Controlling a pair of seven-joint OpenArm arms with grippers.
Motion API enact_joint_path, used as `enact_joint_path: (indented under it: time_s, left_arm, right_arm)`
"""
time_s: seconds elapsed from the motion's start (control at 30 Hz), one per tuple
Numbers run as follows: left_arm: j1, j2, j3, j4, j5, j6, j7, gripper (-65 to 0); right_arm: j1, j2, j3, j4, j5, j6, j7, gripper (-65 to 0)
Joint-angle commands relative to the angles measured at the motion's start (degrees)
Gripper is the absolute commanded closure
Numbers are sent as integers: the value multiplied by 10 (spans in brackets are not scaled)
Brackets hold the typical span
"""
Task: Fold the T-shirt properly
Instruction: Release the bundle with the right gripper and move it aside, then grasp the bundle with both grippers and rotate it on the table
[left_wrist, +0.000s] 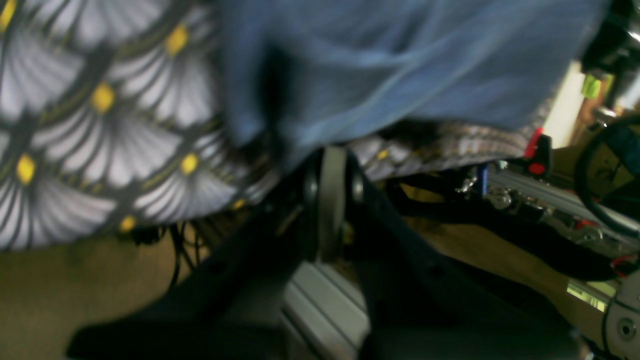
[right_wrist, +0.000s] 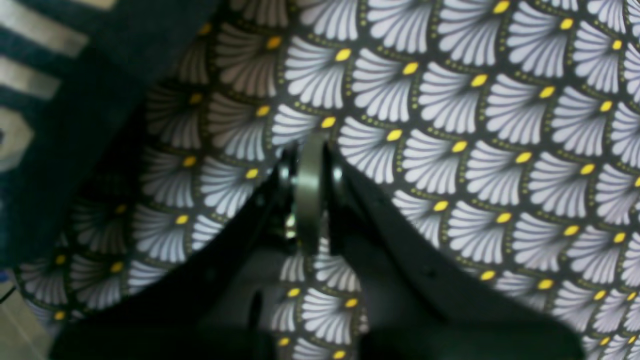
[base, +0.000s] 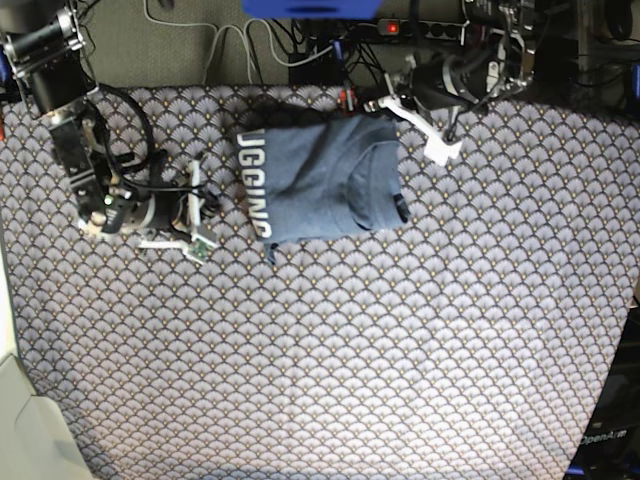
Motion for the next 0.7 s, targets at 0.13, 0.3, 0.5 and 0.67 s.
enact_joint_path:
  time_s: [0.13,0.3,0.5,0.67]
  left_arm:
    - [-22,-3,-5,-5,-13,36,-5,-3]
    - [-67,6,-2,-40,-13,39,-5,-3]
    - [-142,51,-5,-94,-13,39,-6,-3]
    - [-214,81,-4,-154,-12,40,-42,-3]
  right_arm:
    - [-7,-2,3,7,1,2,-7,0]
    - [-29,-10,2,46,1,2,-7,0]
    - [-68,-11,2,111,1,2,-14,0]
    - [-75,-26,-1,142,1,2,-78,0]
